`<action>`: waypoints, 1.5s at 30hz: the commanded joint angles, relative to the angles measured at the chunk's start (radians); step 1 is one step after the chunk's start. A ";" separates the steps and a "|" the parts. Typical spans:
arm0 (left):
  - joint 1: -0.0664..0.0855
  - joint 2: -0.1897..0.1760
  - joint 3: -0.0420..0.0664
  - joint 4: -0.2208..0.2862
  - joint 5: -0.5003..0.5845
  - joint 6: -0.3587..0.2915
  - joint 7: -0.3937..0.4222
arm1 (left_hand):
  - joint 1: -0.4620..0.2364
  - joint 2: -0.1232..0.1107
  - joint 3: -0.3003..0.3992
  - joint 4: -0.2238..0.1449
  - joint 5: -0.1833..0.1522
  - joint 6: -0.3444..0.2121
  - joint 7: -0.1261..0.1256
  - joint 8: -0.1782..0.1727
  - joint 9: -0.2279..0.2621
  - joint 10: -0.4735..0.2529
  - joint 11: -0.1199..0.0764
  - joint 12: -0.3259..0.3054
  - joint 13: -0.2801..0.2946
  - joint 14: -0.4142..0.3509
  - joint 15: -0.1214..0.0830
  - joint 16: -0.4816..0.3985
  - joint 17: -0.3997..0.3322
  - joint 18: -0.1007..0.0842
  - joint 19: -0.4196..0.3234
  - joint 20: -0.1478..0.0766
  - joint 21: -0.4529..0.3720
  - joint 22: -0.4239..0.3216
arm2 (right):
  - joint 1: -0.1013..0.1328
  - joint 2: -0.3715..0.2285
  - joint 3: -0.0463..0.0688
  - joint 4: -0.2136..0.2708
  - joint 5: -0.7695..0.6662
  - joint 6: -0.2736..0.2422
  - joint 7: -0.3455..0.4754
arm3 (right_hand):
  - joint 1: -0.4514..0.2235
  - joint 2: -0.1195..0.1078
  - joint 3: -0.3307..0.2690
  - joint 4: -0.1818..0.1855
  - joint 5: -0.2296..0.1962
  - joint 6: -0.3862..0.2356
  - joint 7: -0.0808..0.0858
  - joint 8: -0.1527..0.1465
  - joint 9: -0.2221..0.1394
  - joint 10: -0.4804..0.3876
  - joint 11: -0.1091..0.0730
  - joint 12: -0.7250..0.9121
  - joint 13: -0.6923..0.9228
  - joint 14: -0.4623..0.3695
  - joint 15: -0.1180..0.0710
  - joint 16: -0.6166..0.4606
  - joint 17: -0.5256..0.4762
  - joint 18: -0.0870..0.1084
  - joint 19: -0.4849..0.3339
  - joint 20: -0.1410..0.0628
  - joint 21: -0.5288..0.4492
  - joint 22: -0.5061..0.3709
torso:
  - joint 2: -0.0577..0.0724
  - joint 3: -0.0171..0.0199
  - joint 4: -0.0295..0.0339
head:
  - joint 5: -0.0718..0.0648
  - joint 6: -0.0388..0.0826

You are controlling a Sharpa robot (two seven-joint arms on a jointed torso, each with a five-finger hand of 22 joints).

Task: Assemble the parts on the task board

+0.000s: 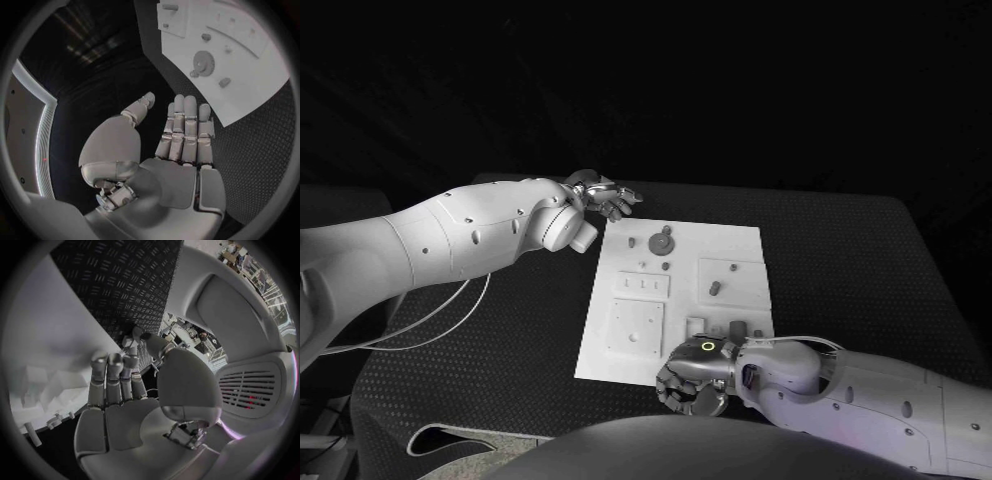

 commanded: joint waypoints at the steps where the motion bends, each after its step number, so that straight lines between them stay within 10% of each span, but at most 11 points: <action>1: 0.001 0.000 0.001 0.002 0.004 0.010 0.007 | -0.001 0.008 -0.001 0.003 -0.005 -0.008 0.001 0.004 -0.001 -0.001 0.004 -0.005 -0.001 0.008 0.001 -0.006 0.001 0.007 0.008 -0.026 -0.005 0.001 | -0.008 -0.007 -0.007 -0.007 -0.009 -0.003 -0.019 | -0.012 0.003 0.000 0.009 -0.005 0.061 0.043 0.009 0.019 0.003 -0.006 0.004 -0.002 0.005 -0.005 0.007 -0.003 0.013 0.005 -0.004 0.005 0.009 | 0.000 -0.0003 0.0001 | -0.001 0.000; 15: 0.001 -0.005 0.001 0.007 0.002 0.017 0.005 | 0.001 0.007 0.000 0.003 -0.003 -0.010 0.002 0.003 -0.002 -0.002 0.005 -0.005 -0.001 0.008 0.001 -0.007 0.002 0.007 0.008 -0.026 -0.006 0.002 | 0.010 -0.032 -0.007 0.020 0.069 -0.087 -0.029 | -0.015 -0.010 0.030 0.020 -0.012 0.086 0.032 0.013 0.038 0.018 -0.017 0.000 -0.013 0.016 -0.014 0.009 -0.016 0.013 0.019 -0.017 0.006 0.000 | 0.001 -0.0003 0.0002 | -0.004 0.000; 37: 0.001 -0.034 0.000 0.040 0.047 0.029 0.011 | -0.015 -0.005 -0.006 0.018 -0.012 -0.013 0.003 0.007 -0.004 -0.003 0.007 -0.009 -0.003 0.007 0.003 -0.012 0.006 0.006 0.008 -0.024 -0.013 0.005 | 0.142 -0.103 0.003 0.071 0.619 -0.189 -0.051 | -0.019 -0.017 0.058 0.033 -0.013 0.082 0.033 0.005 0.049 0.020 -0.016 -0.004 -0.019 0.018 -0.018 0.008 -0.024 0.013 0.024 -0.022 0.003 -0.007 | 0.002 -0.0005 0.0003 | -0.026 0.001; 45: 0.001 -0.054 -0.002 0.074 0.058 0.044 0.016 | -0.057 -0.036 -0.021 0.058 -0.031 -0.007 0.000 0.015 -0.007 0.004 0.004 -0.009 -0.002 0.007 0.004 -0.017 0.011 0.006 0.008 -0.023 -0.020 0.009 | 0.160 -0.087 0.040 -0.055 0.740 -0.212 -0.065 | -0.024 -0.016 0.060 0.032 -0.012 0.079 0.035 0.002 0.053 0.012 -0.014 -0.010 -0.022 0.011 -0.017 0.003 -0.028 0.013 0.017 -0.021 -0.001 -0.009 | 0.002 -0.0033 -0.0012 | -0.044 0.050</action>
